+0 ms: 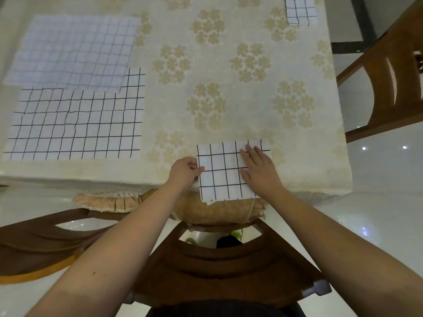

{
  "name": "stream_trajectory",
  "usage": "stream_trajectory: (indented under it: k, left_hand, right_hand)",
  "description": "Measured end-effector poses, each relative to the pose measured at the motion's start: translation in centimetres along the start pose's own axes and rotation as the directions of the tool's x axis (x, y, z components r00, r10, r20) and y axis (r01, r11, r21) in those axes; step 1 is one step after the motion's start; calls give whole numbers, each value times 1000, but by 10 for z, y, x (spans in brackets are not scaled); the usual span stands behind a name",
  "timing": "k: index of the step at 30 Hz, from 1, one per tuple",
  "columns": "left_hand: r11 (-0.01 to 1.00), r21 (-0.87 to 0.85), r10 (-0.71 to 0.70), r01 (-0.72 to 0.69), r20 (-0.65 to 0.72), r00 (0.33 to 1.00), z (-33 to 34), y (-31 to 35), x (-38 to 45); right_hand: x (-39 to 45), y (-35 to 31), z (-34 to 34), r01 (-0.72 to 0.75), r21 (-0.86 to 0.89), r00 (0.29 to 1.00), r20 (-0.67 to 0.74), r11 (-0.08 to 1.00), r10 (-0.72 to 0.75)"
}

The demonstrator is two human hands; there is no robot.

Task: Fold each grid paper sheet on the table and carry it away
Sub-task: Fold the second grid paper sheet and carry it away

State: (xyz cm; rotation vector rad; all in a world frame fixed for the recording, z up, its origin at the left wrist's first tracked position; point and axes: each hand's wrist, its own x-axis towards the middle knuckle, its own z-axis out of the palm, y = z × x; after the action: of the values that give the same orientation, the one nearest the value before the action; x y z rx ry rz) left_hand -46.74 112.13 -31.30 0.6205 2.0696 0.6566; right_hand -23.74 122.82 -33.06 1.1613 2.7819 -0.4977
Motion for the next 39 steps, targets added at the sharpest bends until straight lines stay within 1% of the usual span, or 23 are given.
stream_trajectory:
  k: [2, 5, 7, 9, 11, 12, 16, 19, 25, 29, 34, 39]
  left_hand:
    - [999, 36, 31, -30, -14, 999, 1, 0, -4]
    - [1000, -9, 28, -28, -36, 999, 1, 2, -12]
    - [1000, -9, 0, 0, -25, 1000, 2, 2, -18]
    - [998, -9, -61, 62, 53, 997, 4, -1, -24]
    - [988, -78, -120, 134, 161, 980, 8, -8, -32]
    - [980, -122, -131, 155, 184, 974, 9, -11, -36]
    - [936, -280, -176, 215, 158, 972, 8, -22, -39]
    - [921, -322, -184, 219, 135, 974, 7, -22, -39]
    - [925, -314, -195, 214, 90, 977, 6, -23, -40]
    - [932, -278, -221, 232, 68, 973, 9, -27, -44]
    - [924, -273, -252, 267, 90, 964, 11, -35, -53]
    - [914, -312, -244, 259, 89, 966, 13, -34, -57]
  right_hand:
    - [0, -4, 1, 23, -18, 1000, 13, 1000, -23]
    - [1, -10, 4, 25, -17, 998, 54, 1000, -24]
    - [2, -12, 5, 5, -23, 998, 56, 1000, -4]
    - [3, -13, 5, -7, -27, 998, 62, 1000, 9]
    - [3, -13, 6, -10, -24, 998, 66, 1000, 11]
    - [3, -13, 6, -10, -21, 998, 65, 1000, 12]
    - [3, -14, 5, -3, -26, 999, 45, 1000, 4]
    - [6, -17, 2, 5, -24, 1000, 25, 1000, -4]
    - [14, -36, 0, 58, -8, 998, -8, 998, -58]
    - [25, -54, 2, 110, -18, 993, 54, 994, -109]
    - [44, -80, 5, 182, -42, 980, 91, 982, -178]
    - [53, -92, 8, 225, -40, 969, 118, 974, -219]
